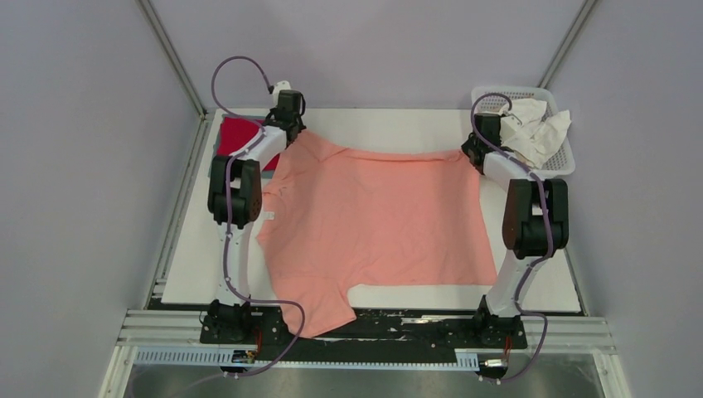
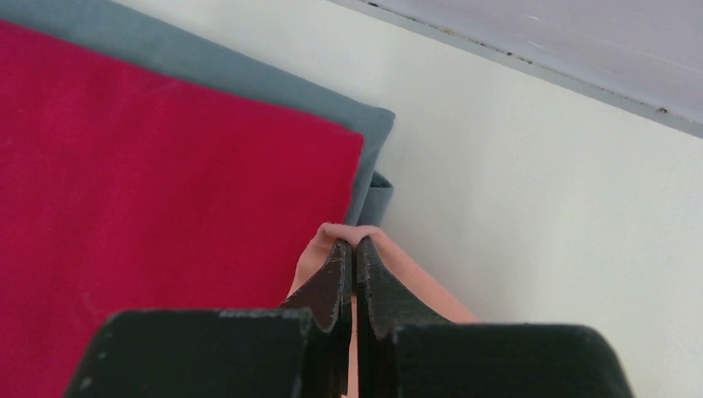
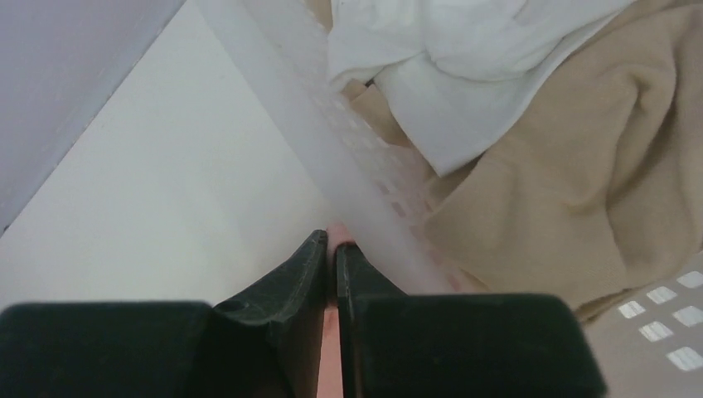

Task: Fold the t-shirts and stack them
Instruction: Flatten out the tshirt

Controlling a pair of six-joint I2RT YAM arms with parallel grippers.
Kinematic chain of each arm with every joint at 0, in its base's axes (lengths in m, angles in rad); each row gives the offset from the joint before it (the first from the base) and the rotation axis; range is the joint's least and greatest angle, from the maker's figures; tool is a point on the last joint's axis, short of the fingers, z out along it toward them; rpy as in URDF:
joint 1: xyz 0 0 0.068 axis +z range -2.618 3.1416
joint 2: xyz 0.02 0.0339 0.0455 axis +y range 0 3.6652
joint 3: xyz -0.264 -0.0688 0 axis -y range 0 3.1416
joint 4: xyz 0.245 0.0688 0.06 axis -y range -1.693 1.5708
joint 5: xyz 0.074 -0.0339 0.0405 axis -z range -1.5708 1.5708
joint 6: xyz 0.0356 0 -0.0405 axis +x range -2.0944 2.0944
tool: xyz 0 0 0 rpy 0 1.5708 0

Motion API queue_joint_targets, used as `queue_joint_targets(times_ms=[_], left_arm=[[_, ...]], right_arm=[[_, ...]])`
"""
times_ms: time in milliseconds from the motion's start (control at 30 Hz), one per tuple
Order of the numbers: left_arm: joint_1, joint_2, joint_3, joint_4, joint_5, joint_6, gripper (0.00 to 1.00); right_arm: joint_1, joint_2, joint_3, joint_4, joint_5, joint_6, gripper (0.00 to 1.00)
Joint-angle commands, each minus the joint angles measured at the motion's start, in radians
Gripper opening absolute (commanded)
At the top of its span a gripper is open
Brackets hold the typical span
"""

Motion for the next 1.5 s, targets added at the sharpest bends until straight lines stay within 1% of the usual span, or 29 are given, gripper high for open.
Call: queue_joint_targets(times_ms=[0,100,300,333,367,400,433,467,500,533,567,600,633,667,733,767,800,900,1067,1233,1367,1467], left_arm=[[0.033,0.008,0.039,0.008,-0.014,-0.078,0.00],[0.045,0.014,0.042,0.006,0.015,-0.093,0.00],[0.053,0.028,0.062,0.007,0.066,-0.088,0.00],[0.053,0.035,0.073,0.005,0.076,-0.088,0.01],[0.054,0.039,0.079,0.000,0.079,-0.089,0.10],[0.053,0.047,0.093,-0.002,0.087,-0.090,0.15],[0.054,0.051,0.113,-0.012,0.091,-0.092,0.27],[0.053,0.060,0.126,-0.021,0.101,-0.096,0.35],[0.053,0.064,0.154,-0.038,0.109,-0.102,0.52],[0.053,0.063,0.169,-0.046,0.135,-0.104,0.74],[0.053,0.056,0.197,-0.062,0.152,-0.106,0.87],[0.052,0.051,0.206,-0.067,0.190,-0.107,0.97],[0.053,0.032,0.212,-0.071,0.208,-0.116,0.98],[0.053,0.019,0.208,-0.068,0.241,-0.128,1.00],[0.053,-0.028,0.170,-0.052,0.284,-0.151,1.00],[0.052,-0.060,0.132,-0.044,0.301,-0.158,1.00],[0.051,-0.078,0.109,-0.041,0.330,-0.173,1.00],[0.039,-0.153,-0.007,-0.054,0.394,-0.203,1.00],[-0.012,-0.226,-0.173,-0.084,0.448,-0.244,1.00],[-0.037,-0.224,-0.226,-0.086,0.529,-0.294,1.00],[-0.051,-0.187,-0.229,-0.088,0.525,-0.318,1.00],[-0.054,-0.149,-0.203,-0.117,0.506,-0.327,1.00]], right_arm=[[-0.015,0.070,0.089,-0.035,0.206,0.093,0.13],[-0.015,0.127,0.149,-0.060,0.184,0.092,0.17],[-0.016,0.203,0.223,-0.065,0.173,0.100,0.21],[-0.016,0.213,0.235,-0.064,0.172,0.098,0.21],[-0.015,0.224,0.253,-0.065,0.174,0.093,0.22],[-0.015,0.236,0.272,-0.064,0.177,0.088,0.23],[-0.017,0.244,0.294,-0.066,0.170,0.080,0.24],[-0.018,0.248,0.312,-0.067,0.156,0.075,0.27],[-0.019,0.250,0.328,-0.068,0.132,0.067,0.36],[-0.018,0.248,0.348,-0.068,0.101,0.046,0.47],[-0.016,0.244,0.366,-0.069,0.061,0.013,0.58],[-0.013,0.235,0.376,-0.068,0.024,-0.010,0.66],[-0.009,0.222,0.380,-0.065,-0.020,-0.040,0.70],[-0.003,0.207,0.378,-0.059,-0.059,-0.067,0.80],[0.014,0.177,0.365,-0.056,-0.139,-0.123,0.86],[0.034,0.161,0.345,-0.056,-0.170,-0.139,0.98],[0.047,0.133,0.324,-0.056,-0.200,-0.149,1.00],[0.080,0.065,0.231,-0.051,-0.251,-0.158,1.00],[0.132,-0.005,0.077,-0.045,-0.311,-0.145,1.00],[0.166,-0.006,-0.008,-0.035,-0.344,-0.137,1.00],[0.170,0.026,-0.025,-0.033,-0.359,-0.129,1.00],[0.169,0.041,-0.026,-0.033,-0.359,-0.128,1.00]])
